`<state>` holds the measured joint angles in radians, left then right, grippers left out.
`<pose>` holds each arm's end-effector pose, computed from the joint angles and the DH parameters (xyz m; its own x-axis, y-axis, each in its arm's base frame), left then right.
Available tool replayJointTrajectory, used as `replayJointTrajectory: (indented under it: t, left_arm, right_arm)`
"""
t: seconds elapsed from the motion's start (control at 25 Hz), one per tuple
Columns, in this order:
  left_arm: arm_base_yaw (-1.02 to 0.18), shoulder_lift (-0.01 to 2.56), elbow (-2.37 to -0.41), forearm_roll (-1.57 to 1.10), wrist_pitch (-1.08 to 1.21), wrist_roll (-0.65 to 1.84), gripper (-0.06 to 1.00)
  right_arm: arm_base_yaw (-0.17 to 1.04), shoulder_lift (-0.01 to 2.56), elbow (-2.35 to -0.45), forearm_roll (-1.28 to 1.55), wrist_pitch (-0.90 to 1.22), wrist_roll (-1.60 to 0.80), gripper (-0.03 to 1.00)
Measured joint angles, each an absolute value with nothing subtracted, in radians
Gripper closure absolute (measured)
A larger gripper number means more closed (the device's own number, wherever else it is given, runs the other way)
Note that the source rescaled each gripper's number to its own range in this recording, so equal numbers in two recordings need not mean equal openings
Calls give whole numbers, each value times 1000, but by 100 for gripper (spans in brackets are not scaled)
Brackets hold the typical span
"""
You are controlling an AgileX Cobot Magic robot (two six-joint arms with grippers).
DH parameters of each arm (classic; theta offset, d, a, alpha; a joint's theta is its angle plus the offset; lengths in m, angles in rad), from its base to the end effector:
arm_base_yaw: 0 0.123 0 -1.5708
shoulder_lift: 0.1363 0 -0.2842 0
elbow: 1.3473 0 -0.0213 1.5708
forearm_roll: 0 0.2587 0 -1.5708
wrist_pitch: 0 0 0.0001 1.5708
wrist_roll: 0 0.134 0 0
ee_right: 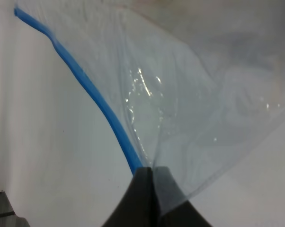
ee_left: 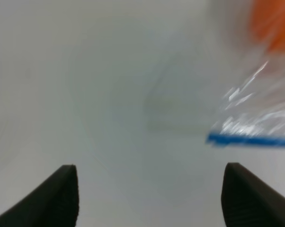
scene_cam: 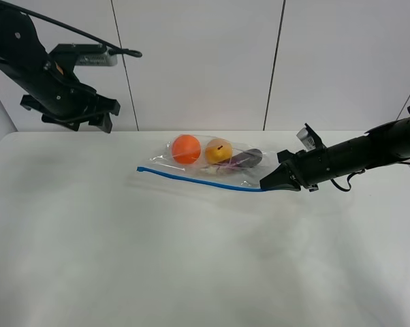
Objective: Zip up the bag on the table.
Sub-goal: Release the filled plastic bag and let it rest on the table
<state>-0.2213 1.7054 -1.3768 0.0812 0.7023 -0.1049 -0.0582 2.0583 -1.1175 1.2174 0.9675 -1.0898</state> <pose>0.4025 -0.0834 0.2474 -0.7964 0.1353 -0.5894 0.1552 0.9877 0.0171 0.3786 0.0817 0.0904 -0.9477 -0.0054 -0.3193 -0.2466 0.6475 0.7211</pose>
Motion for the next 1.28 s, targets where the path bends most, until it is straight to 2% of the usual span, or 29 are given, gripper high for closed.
replayJointTrajectory:
  t: [0.28, 0.56, 1.0, 1.28]
  left_arm:
    - [-234, 1626, -1368, 87, 655, 78, 13]
    - [-234, 1542, -1247, 87, 533, 283, 13]
    - [-233, 1401, -980, 59, 313, 196, 13]
    - [-233, 1225, -867, 55, 345, 80, 13]
  right_arm:
    - [-58, 2058, -1118, 1213, 967, -1090, 97]
    - [-58, 2058, -1118, 1210, 967, -1090, 97]
    - [-58, 2058, -1118, 1195, 971, -1090, 97]
    - [-58, 2058, -1118, 1188, 974, -1090, 97]
